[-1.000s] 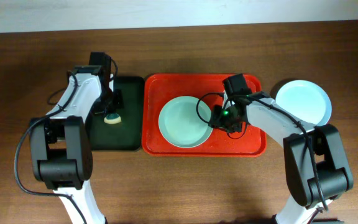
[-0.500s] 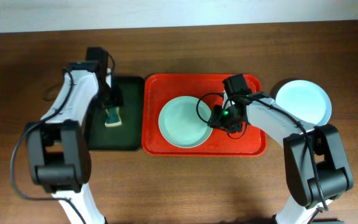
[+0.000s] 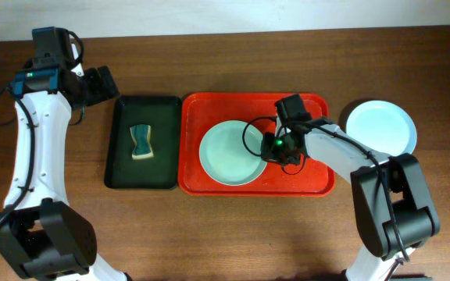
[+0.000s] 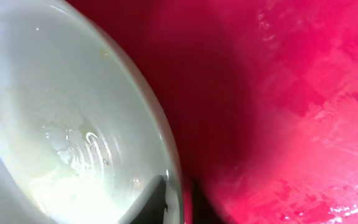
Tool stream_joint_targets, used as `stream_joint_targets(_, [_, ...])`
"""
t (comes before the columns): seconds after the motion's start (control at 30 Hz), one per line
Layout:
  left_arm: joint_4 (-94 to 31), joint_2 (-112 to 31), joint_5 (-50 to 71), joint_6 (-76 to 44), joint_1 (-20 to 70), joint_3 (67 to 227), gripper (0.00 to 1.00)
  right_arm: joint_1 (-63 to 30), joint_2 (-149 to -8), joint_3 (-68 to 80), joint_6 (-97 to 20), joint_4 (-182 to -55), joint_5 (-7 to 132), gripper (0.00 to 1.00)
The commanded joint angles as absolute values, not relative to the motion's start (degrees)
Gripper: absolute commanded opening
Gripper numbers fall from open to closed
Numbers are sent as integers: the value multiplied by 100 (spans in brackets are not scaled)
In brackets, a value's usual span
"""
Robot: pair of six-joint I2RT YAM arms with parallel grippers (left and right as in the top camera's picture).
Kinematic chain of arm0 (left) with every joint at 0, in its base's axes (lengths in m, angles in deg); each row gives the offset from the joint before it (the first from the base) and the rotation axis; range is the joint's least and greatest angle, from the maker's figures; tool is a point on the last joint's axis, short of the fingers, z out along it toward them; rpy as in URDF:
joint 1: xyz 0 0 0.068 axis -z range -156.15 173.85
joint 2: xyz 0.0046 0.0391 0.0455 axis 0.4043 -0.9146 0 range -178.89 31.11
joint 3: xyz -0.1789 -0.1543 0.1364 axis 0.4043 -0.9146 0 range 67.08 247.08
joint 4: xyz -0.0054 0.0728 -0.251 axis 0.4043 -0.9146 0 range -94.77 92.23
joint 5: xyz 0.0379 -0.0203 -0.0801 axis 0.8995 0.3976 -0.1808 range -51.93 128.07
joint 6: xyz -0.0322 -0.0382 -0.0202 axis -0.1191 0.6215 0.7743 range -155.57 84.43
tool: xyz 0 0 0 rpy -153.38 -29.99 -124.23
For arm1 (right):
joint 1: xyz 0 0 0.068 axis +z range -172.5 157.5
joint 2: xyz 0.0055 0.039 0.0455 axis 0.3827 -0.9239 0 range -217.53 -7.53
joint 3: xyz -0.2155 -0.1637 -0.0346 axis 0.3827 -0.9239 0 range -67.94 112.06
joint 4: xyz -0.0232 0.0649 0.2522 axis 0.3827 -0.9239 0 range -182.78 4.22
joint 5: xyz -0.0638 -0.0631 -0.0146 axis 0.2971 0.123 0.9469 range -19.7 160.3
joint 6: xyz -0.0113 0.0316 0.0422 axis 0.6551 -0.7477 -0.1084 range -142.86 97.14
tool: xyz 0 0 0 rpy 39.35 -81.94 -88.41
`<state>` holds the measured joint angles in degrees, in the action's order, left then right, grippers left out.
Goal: Clean dirty plates on tray and stack at the side
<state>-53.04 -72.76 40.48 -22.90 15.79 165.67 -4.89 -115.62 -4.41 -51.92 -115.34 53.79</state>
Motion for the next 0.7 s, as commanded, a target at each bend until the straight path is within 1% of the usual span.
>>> stream_joint_targets(0.0, [-5313, -7311, 4070, -2235, 1579, 16571, 99, -415, -11695, -498, -5165, -11534, 5576, 4])
stream_joint_targets(0.1, [-5313, -7311, 4070, -2235, 1579, 16571, 99, -662, -11534, -421, -5161, -11687, 5292, 4])
stream_joint_targets(0.2, [-5313, -7311, 4070, -2235, 1579, 16571, 99, -1025, -11311, -295, -5161, -11753, 4441, 4])
stream_joint_targets(0.3, [-5313, -7311, 4070, -2235, 1579, 16571, 100, -1210, -11271, -266, -5161, -11753, 3971, 4])
stream_joint_targets(0.43, [-5313, -7311, 4070, -2235, 1579, 16571, 99, -1228, -11271, -203, -4967, -11829, 3882, 4])
stream_joint_targets(0.53, [-5313, -7311, 4070, -2235, 1581, 16571, 100, -1204, -11271, 138, -4971, -12039, 3891, 4])
stream_joint_targets(0.67, [-5313, -7311, 4070, -2235, 1584, 16571, 99, -961, -11271, 750, -5076, -12360, 4347, 4])
